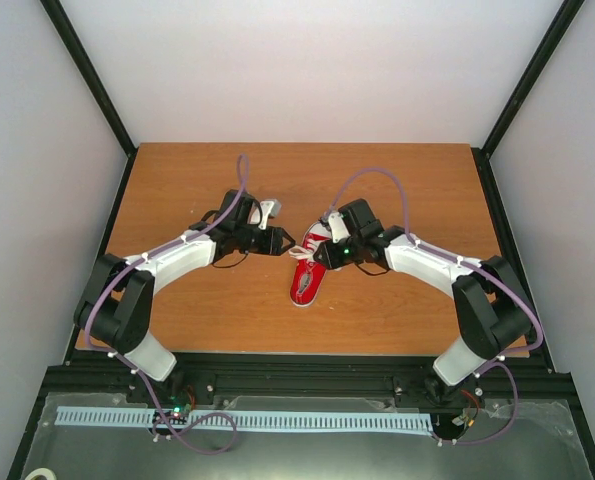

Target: Tie the shoes

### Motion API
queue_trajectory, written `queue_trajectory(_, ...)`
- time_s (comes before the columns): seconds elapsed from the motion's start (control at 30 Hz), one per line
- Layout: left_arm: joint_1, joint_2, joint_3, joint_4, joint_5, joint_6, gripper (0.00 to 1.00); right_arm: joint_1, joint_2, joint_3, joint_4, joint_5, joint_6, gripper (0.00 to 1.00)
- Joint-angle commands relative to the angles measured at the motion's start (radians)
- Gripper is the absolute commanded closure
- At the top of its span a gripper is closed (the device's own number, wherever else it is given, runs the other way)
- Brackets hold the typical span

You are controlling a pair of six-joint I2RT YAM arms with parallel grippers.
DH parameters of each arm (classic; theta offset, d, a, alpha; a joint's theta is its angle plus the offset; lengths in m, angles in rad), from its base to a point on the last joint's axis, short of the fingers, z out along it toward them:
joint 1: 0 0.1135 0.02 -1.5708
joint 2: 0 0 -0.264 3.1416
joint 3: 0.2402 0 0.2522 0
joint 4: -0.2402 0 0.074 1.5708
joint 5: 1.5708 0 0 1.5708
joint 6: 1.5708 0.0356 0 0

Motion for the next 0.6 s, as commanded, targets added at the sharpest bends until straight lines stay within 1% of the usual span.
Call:
queue_trajectory(0.0, -0.007, 0.015, 0.011, 0.029, 0.001, 0.038, 0.51, 0.009, 0.007, 0.008, -0.004, 0.021, -0.025, 0.76)
queue_trajectory(0.27, -0.018, 0.028, 0.023, 0.021, -0.001, 0.036, 0.52, 0.015, 0.024, -0.003, 0.008, 0.016, -0.03, 0.79)
queue_trajectory(0.57, -0.03, 0.033, 0.024, 0.014, -0.012, 0.04, 0.52, 0.019, 0.054, -0.011, 0.023, 0.053, -0.042, 0.79)
